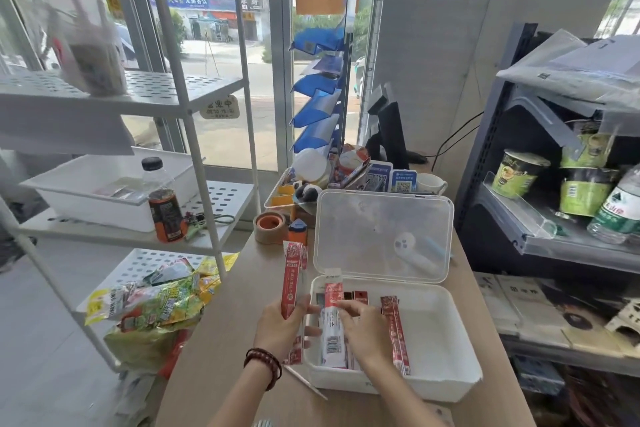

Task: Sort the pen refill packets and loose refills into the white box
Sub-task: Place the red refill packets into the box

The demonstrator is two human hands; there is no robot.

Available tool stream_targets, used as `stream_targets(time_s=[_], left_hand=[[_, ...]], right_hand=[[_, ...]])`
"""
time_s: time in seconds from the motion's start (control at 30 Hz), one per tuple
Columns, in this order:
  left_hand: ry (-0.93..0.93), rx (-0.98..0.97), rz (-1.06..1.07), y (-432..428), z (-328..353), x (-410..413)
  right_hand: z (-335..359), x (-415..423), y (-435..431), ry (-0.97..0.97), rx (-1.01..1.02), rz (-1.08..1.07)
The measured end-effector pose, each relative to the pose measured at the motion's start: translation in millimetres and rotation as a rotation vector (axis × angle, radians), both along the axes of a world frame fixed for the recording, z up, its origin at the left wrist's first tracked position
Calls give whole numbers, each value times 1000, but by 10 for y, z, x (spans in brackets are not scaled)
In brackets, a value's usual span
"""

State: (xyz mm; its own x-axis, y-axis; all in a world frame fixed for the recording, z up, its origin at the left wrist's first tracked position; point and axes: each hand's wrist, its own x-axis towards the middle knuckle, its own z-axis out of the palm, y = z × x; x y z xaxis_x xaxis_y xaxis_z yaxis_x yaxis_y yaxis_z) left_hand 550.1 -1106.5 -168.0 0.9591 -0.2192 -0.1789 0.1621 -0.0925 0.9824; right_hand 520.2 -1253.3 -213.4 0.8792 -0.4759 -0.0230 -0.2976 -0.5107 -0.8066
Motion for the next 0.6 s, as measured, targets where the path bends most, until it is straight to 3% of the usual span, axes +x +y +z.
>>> stream_targets(time_s=[0.33, 0.6], left_hand=[[-35, 88, 15, 57, -124, 29], [70, 2, 29, 75, -216, 29]], right_hand=[[-129, -32, 42, 118, -83, 89], [-70, -51, 111, 216, -273, 83]])
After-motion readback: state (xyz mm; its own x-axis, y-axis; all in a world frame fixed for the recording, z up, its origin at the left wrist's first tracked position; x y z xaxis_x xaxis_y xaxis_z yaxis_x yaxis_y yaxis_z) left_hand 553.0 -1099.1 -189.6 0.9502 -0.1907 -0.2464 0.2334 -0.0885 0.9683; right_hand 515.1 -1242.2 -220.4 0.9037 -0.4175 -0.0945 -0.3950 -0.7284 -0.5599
